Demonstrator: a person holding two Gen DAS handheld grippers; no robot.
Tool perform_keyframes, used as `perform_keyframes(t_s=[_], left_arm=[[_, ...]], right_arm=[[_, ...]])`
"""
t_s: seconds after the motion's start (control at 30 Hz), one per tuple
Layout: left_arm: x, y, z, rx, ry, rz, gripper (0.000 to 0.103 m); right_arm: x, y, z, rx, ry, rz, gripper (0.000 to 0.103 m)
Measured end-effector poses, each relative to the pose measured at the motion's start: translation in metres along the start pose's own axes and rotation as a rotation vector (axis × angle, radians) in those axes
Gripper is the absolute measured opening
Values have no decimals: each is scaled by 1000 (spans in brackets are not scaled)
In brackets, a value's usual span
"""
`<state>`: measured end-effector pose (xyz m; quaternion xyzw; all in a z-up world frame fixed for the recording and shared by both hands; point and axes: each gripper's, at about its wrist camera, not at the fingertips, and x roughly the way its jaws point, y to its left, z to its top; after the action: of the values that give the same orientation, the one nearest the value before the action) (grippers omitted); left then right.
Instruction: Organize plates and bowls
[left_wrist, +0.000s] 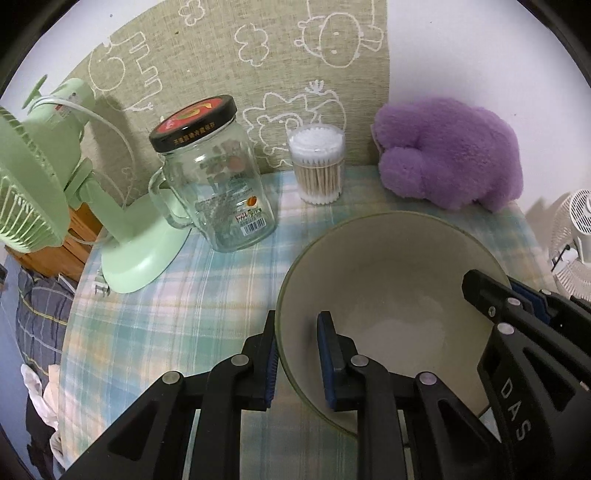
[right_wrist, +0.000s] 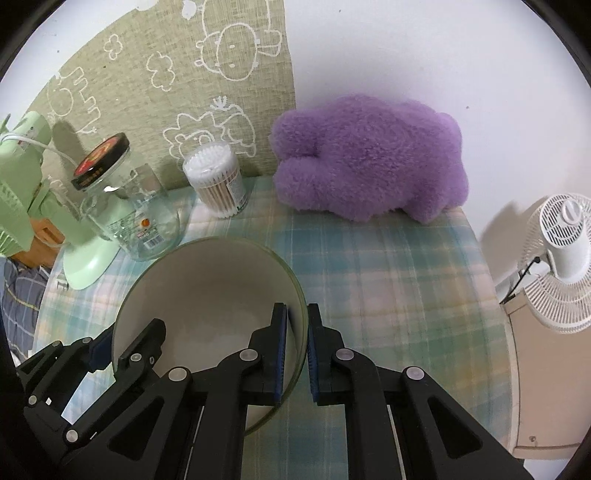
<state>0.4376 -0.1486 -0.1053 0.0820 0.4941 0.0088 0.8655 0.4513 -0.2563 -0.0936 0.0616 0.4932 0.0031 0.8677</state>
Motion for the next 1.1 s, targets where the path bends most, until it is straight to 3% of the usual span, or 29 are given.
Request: perform_keyframes(t_s=[0.47, 1.1], left_arm=[[-61, 19, -31, 15, -44, -29, 17], [-173, 67, -94, 46, -152, -73, 17]], right_arm=[[-66, 17, -28, 4, -31, -21, 13], [-187, 66, -99, 23, -97, -89, 13]])
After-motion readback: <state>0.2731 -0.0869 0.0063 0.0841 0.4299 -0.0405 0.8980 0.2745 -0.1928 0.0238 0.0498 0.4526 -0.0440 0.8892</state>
